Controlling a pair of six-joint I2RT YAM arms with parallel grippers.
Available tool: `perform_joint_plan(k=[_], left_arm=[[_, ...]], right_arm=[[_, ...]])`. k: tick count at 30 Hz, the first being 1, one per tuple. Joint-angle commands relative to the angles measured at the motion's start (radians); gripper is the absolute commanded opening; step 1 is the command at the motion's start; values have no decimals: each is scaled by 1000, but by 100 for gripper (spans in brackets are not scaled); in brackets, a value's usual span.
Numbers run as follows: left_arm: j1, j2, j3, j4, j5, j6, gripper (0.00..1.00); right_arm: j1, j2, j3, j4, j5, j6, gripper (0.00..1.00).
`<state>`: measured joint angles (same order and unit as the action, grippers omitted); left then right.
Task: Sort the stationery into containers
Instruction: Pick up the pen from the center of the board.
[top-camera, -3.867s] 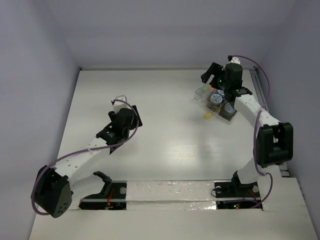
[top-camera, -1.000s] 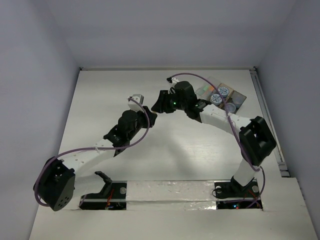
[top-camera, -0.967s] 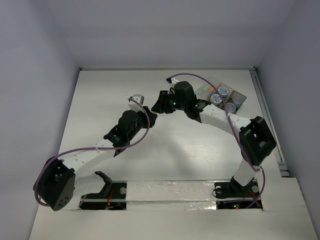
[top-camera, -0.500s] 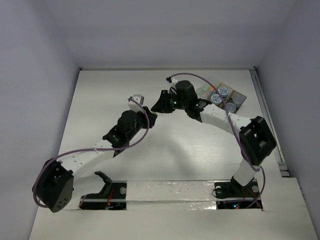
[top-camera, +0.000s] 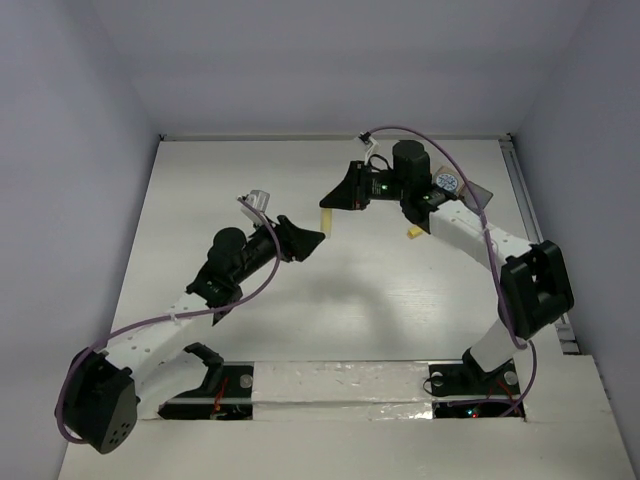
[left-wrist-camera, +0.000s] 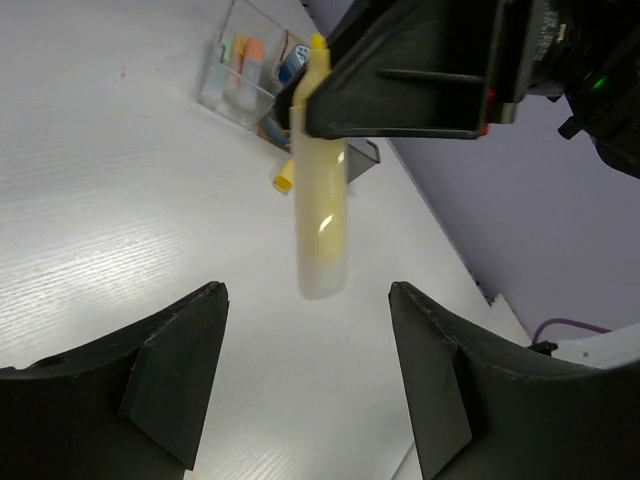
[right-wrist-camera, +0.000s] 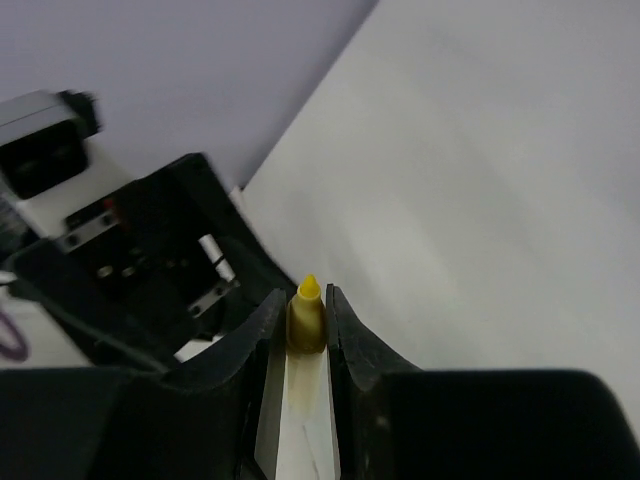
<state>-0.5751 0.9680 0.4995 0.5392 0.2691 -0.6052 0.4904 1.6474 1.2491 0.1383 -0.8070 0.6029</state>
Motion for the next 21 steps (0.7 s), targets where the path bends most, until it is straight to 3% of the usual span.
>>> perform_joint_plan(k=[1,11,21], left_arm=[[41,11,-21,151,171,-94,63],[41,55,-9,335,324,-175,52],[41,120,1,442,375,-234,27]], right_arm=[[8,-60,-7,141,-162,52,0],[8,-46,-14,211,-221,109,0],[37,-11,-2,227,-236,118,0]])
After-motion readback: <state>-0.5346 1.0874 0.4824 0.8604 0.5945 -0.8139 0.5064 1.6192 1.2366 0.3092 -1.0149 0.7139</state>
